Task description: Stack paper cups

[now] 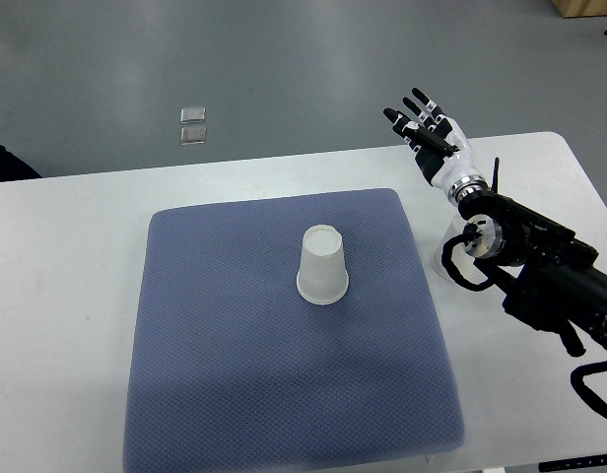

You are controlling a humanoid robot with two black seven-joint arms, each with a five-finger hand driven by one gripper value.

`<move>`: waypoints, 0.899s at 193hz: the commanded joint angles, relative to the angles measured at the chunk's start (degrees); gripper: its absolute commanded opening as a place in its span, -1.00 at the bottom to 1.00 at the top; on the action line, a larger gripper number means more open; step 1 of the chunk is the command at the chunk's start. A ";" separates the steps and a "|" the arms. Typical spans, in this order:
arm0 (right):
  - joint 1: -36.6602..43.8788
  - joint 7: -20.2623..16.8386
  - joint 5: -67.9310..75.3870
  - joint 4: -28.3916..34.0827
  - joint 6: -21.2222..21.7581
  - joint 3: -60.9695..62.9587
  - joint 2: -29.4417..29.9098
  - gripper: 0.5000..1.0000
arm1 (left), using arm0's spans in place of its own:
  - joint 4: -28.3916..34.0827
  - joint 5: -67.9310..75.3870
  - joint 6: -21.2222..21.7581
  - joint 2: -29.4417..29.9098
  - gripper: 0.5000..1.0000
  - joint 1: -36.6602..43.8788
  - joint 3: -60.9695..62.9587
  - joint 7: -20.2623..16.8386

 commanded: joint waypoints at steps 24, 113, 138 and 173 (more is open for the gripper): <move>0.09 0.00 0.00 0.00 -0.03 0.00 0.02 0.65 | 0.00 0.07 0.02 0.00 1.00 0.00 0.09 -0.18; 0.00 -0.09 0.00 0.00 0.06 0.00 -0.07 0.65 | 0.88 0.07 0.19 0.00 1.00 -0.09 -0.09 -0.35; 0.00 0.00 0.00 0.00 0.06 0.00 -0.07 0.65 | 0.44 0.07 0.19 0.00 1.00 -0.09 0.00 -0.35; 0.09 -0.09 0.00 0.00 0.06 0.00 -0.16 0.65 | 0.97 0.07 0.19 0.00 1.00 -0.09 0.00 -0.35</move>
